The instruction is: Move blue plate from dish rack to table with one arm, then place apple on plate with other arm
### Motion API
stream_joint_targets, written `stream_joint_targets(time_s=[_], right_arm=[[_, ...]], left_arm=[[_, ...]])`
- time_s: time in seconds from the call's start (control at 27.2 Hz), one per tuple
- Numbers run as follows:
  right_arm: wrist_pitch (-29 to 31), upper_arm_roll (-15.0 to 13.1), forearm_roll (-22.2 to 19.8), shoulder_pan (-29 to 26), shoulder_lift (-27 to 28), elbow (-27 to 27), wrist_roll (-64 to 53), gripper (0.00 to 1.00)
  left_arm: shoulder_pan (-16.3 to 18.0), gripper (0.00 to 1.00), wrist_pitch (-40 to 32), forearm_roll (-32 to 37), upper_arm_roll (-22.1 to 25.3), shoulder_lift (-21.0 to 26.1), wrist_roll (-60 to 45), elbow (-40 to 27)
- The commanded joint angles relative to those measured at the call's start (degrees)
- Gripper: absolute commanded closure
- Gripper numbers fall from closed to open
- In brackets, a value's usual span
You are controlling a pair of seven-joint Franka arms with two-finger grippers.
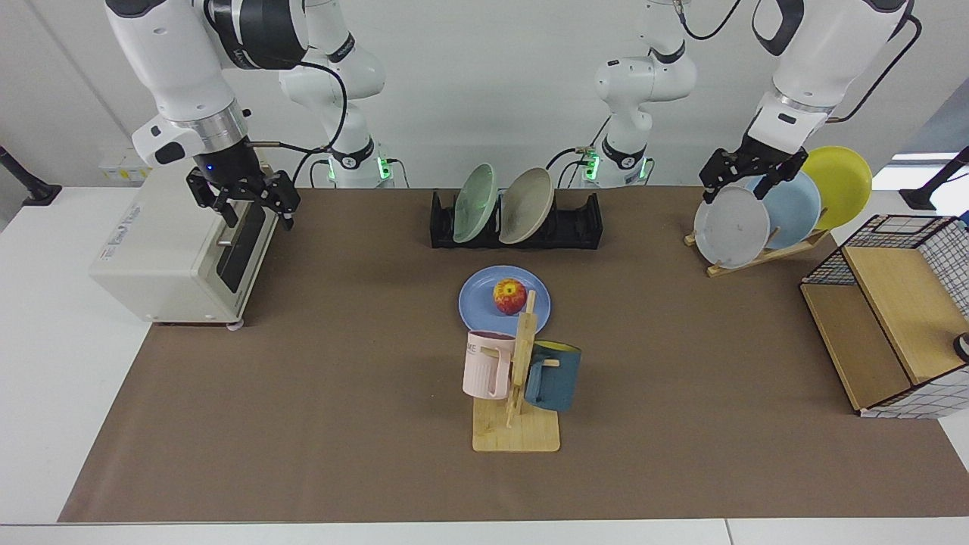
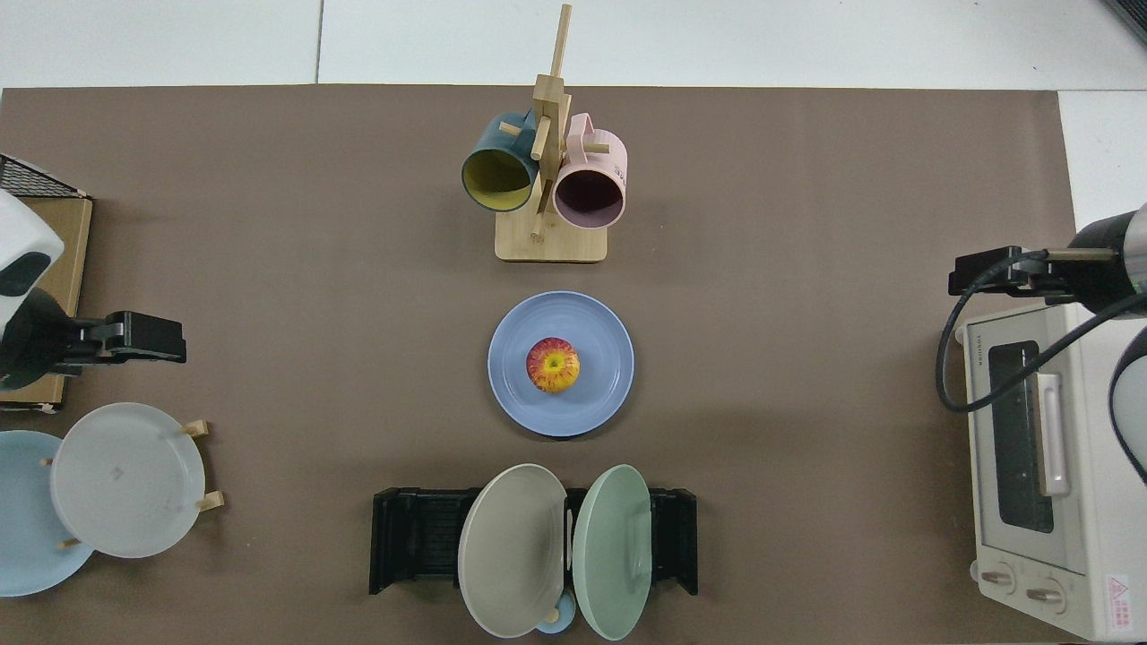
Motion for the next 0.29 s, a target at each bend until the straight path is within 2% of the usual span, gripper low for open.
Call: stream_joint_targets(time_s=[0.0, 0.26], right_arm=[[-3.19, -0.22, 0.02, -0.15, 0.54, 1.69, 0.31, 0.0], [-3.46, 0.21, 0.55, -1.12, 0.18, 1.69, 0.75, 0.0]], left_arm=[[-0.41, 0.0, 0.92, 0.36, 0.14, -0.05, -0.09, -0.43], [-0.5, 0.0, 0.92, 0.36, 0.14, -0.05, -0.09, -0.43]])
